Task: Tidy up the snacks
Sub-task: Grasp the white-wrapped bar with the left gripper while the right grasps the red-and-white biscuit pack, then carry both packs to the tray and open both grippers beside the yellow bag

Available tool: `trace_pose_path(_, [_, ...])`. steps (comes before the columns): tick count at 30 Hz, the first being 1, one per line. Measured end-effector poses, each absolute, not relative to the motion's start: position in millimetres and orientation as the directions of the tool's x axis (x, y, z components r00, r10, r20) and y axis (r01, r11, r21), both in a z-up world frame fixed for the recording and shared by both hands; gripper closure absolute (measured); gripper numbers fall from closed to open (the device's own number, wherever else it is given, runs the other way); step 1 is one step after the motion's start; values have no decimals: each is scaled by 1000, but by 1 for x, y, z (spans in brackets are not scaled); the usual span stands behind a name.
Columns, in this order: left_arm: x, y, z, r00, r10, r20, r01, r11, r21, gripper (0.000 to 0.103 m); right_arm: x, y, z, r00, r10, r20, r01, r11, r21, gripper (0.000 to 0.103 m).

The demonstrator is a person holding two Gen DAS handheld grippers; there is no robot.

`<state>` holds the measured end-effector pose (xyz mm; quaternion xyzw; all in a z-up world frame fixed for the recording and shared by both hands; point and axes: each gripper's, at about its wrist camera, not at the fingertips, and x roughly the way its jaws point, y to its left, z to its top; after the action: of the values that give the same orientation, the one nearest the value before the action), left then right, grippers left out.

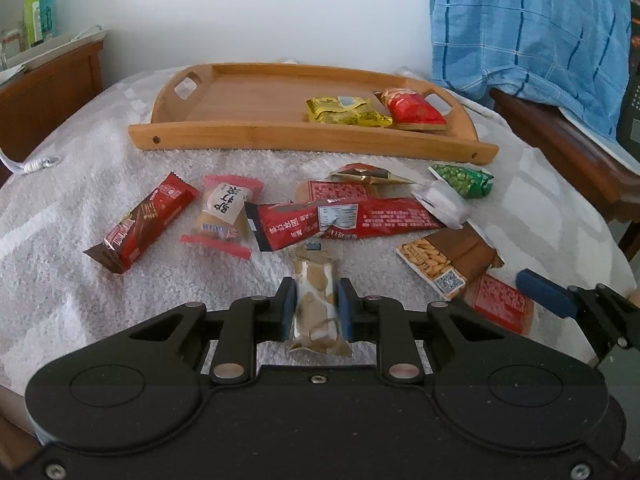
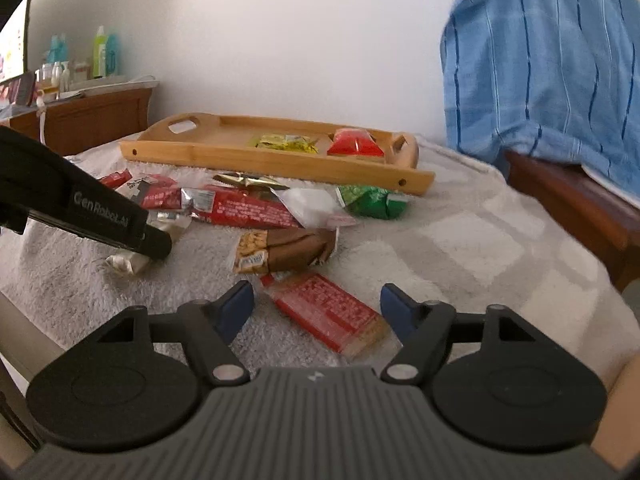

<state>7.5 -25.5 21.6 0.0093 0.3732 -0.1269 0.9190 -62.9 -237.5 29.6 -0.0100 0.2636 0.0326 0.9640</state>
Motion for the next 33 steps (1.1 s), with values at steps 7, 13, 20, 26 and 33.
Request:
trace_pose_path(7, [6,-23,30,700,-237,-674,237,967,-95,86,-65,-245,32,873,18,-488,-14,1000,11,56])
trace_pose_path(13, [5,-29,30,702,-227,-675,248,966,-67,86,-61,-260,32,869,-83,-489,108,994,23,48])
trace_pose_path(20, [2,-30,22,705,-191,-683,229,973,-36,69,-64,-269,33,859,-35,-511,82,994,70,39])
trace_pose_path(26, [4,-29,15,696,-198,-690,221,974,-57,75,-61,-260,31,845,5,-535,28,998,53,48])
trace_pose_path(33, [-1,-32,25,703,-215,-678,229,971,-71,82,-66,-270,36,873,-31,-487,88,992,94,66])
